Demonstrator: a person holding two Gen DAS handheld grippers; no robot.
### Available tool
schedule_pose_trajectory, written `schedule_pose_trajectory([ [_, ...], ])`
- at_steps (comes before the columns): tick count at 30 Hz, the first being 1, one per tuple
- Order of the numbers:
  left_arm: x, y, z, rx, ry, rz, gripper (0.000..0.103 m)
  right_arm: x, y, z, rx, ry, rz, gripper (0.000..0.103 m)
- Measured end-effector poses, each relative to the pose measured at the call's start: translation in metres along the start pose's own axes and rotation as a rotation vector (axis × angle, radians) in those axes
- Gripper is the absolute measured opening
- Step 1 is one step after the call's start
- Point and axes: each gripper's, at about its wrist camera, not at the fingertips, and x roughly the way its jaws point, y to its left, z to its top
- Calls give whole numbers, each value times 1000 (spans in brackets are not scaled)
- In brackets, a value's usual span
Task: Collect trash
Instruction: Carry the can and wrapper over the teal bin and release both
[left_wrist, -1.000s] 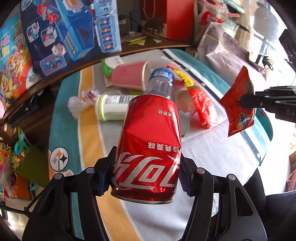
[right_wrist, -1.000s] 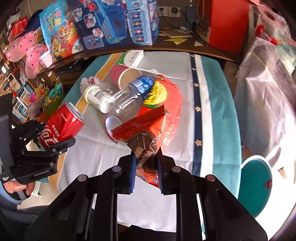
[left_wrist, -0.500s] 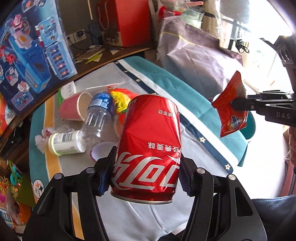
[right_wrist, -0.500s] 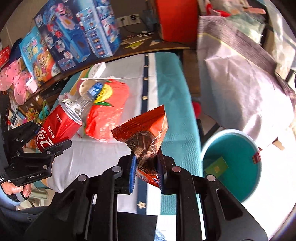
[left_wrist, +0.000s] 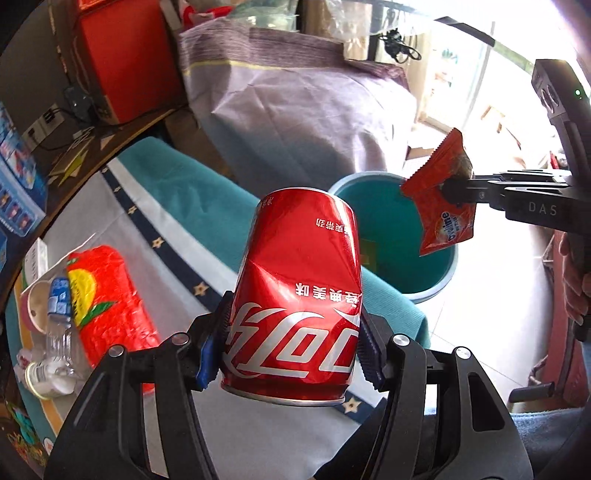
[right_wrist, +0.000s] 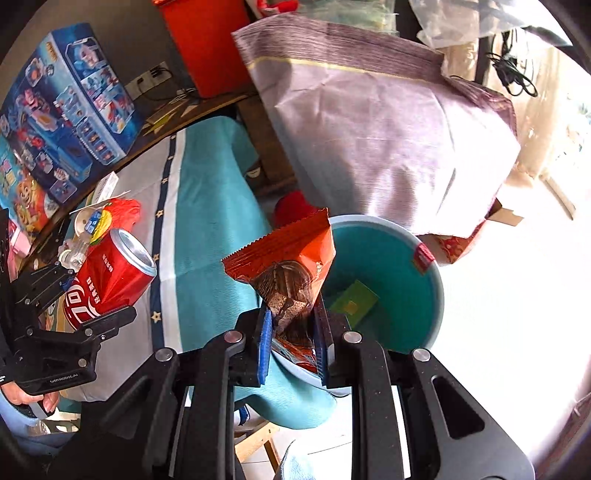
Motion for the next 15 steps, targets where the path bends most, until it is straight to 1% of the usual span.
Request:
schedule_pose_trajectory([
  [6,32,-36,24,42,29,-77,61,1,-37,0,47,-1,-31,18],
  [10,53,-54,40,78,51,-105,61,5,-54,1,81,5,-45,18],
  [15,79,-71,49,105,89,-142,61,13,-72,-2,119,24,-63,18],
])
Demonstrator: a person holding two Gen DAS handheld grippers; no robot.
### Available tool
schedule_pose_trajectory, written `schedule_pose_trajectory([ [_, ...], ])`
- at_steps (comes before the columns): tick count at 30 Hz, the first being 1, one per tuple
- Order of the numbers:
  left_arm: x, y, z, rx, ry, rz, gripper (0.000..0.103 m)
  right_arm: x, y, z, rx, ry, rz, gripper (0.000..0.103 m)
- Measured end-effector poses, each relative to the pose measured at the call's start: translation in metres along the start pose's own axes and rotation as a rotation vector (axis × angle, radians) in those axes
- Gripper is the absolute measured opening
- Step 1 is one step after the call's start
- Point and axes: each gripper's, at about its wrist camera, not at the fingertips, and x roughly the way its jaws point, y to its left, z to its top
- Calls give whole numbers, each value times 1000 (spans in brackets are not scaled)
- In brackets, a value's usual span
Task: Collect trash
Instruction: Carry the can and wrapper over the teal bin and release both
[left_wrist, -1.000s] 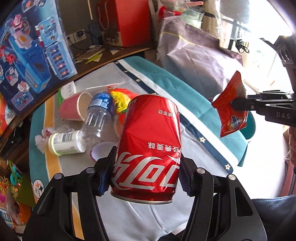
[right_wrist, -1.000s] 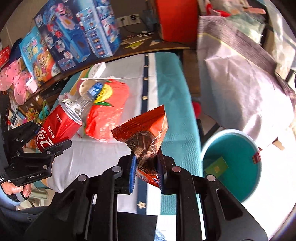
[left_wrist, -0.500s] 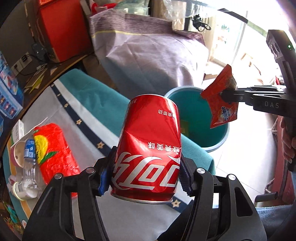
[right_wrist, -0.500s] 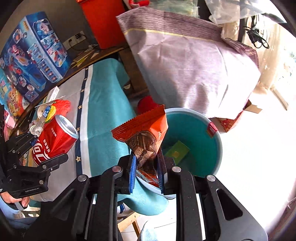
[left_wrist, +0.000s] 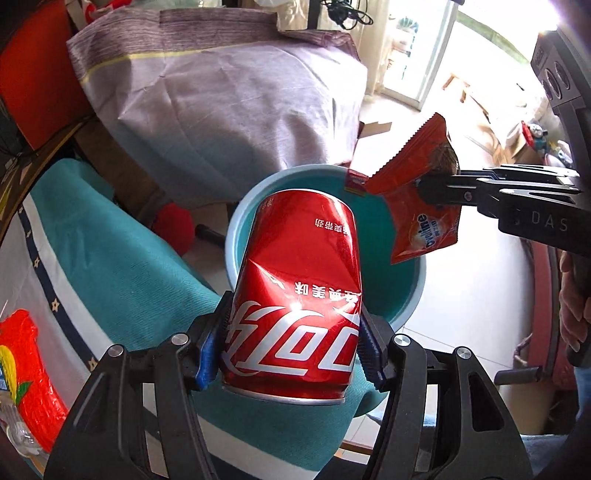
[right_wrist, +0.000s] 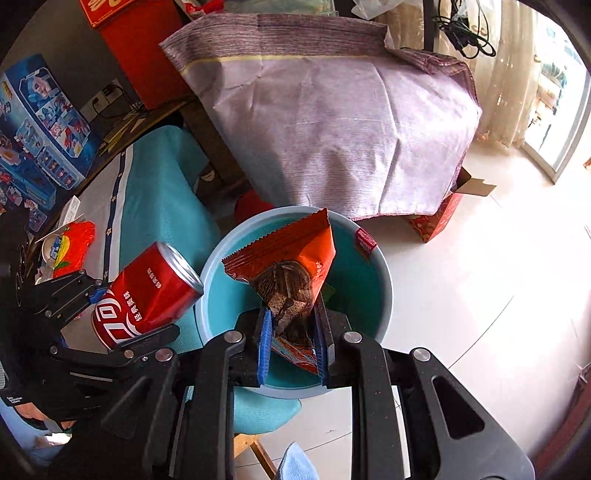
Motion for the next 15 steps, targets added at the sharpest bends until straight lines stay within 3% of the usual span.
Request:
schedule_pose_trajectory([
  [8,19,0,8,-5,17,4,74,13,-7,-1,16,29,-14,19],
  [15,15,16,1,-57,22,7,80,25,-5,0,15,53,-9,19],
])
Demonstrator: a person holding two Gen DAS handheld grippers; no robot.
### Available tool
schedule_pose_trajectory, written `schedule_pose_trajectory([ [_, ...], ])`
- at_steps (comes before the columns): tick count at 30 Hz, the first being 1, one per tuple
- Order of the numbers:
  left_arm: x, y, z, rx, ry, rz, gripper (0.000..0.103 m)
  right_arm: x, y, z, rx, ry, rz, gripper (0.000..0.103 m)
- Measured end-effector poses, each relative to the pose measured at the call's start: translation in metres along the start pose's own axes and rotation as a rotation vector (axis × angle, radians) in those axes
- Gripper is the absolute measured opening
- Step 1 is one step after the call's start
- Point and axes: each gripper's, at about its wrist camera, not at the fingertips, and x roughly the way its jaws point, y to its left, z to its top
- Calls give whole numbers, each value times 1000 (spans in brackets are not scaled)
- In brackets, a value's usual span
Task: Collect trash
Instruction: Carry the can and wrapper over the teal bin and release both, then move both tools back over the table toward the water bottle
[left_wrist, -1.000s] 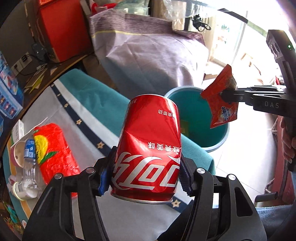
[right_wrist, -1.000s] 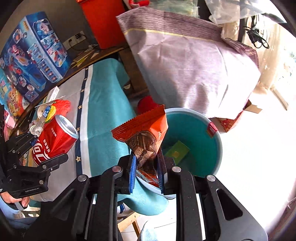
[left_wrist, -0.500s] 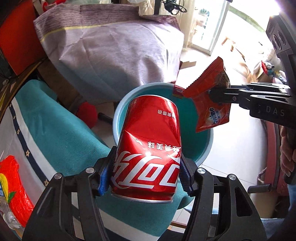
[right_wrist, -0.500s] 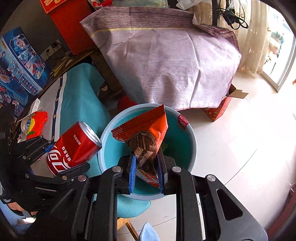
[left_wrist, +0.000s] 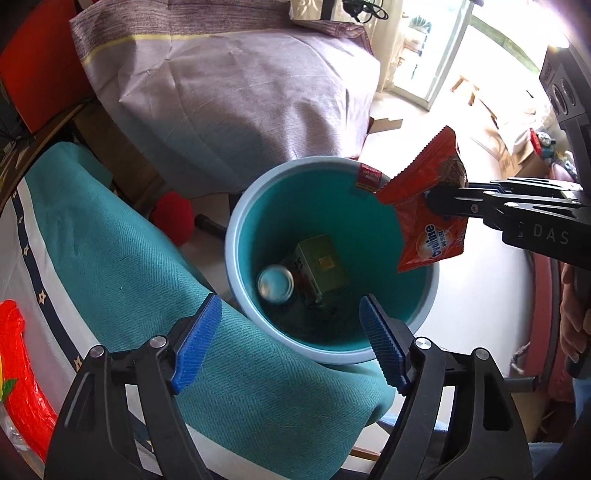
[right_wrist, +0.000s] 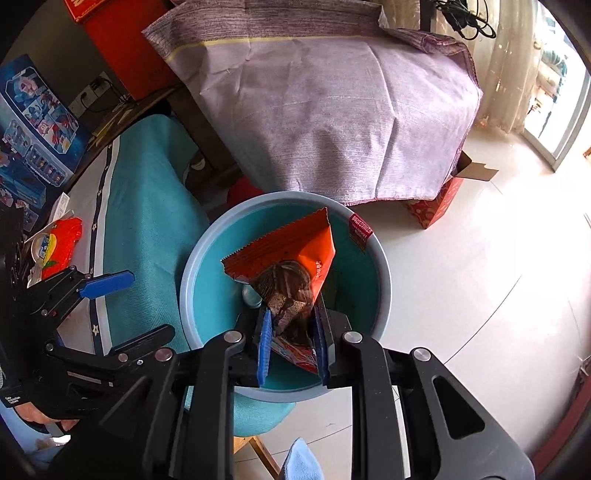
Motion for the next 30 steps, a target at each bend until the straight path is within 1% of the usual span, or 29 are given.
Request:
schedule_pose_trajectory([
  [4,-8,9,-4,-31,-18,8,86,8,4,0,-8,22,3,19],
  [6,-12,14,-5,-45,-25,9,88,12,6,0,-8,37,13,24],
  [7,-14,15,-6,-50,-28,10,88,13,7,0,-3,45,19,30],
  [8,-16,16,-6,-54,-31,12,90,14,9,1,0,52,28,41],
  [9,-18,18,-7,-58,-35,16,92,14,11,1,-2,52,32,47],
  [10,-20,19,-8,-62,-39,19,92,13,13,1,-10,48,25,56],
  [11,-22,20,-9,-65,-42,19,93,12,16,0,-16,43,20,62],
  [12,-24,21,-10,-69,-46,18,94,11,17,0,-19,40,19,64],
  [14,-28,23,-13,-79,-48,20,95,9,19,1,-17,39,11,74],
  [19,-38,29,-24,-105,-57,21,96,4,25,2,-10,45,-4,79],
  [23,-47,40,-34,-130,-65,31,96,2,35,0,-21,50,-1,79],
  [30,-71,71,-66,-199,-83,72,96,2,75,-5,-80,58,28,79],
])
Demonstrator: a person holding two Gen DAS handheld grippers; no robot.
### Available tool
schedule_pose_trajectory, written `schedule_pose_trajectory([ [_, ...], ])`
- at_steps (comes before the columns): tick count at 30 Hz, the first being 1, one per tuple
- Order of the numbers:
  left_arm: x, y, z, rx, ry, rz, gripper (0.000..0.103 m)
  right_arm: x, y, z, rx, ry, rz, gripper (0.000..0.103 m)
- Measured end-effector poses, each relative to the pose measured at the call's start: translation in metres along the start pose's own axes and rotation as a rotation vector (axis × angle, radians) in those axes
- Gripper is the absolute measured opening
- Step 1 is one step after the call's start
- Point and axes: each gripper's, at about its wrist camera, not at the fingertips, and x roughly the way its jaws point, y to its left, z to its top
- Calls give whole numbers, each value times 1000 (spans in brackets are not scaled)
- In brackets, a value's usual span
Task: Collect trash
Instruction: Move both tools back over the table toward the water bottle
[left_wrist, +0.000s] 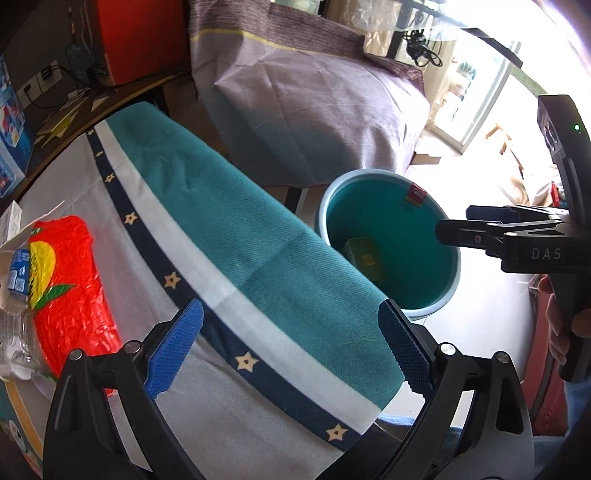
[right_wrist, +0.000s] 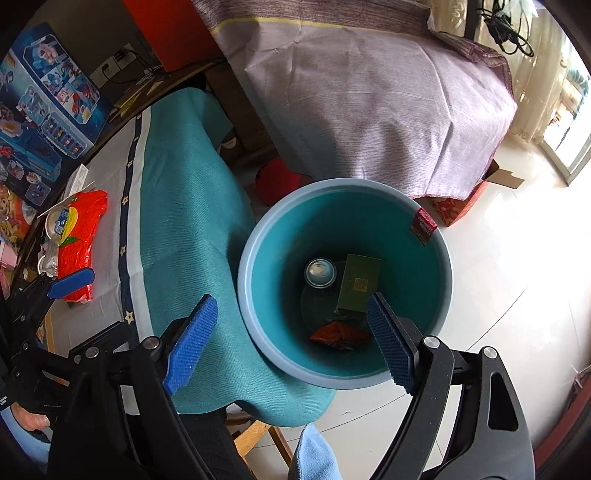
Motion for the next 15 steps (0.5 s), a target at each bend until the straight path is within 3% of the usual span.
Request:
schedule_pose_trajectory([
  [15,-58,133,-70,-272,-52,114,96,20,137,5,-229,44,75,79],
])
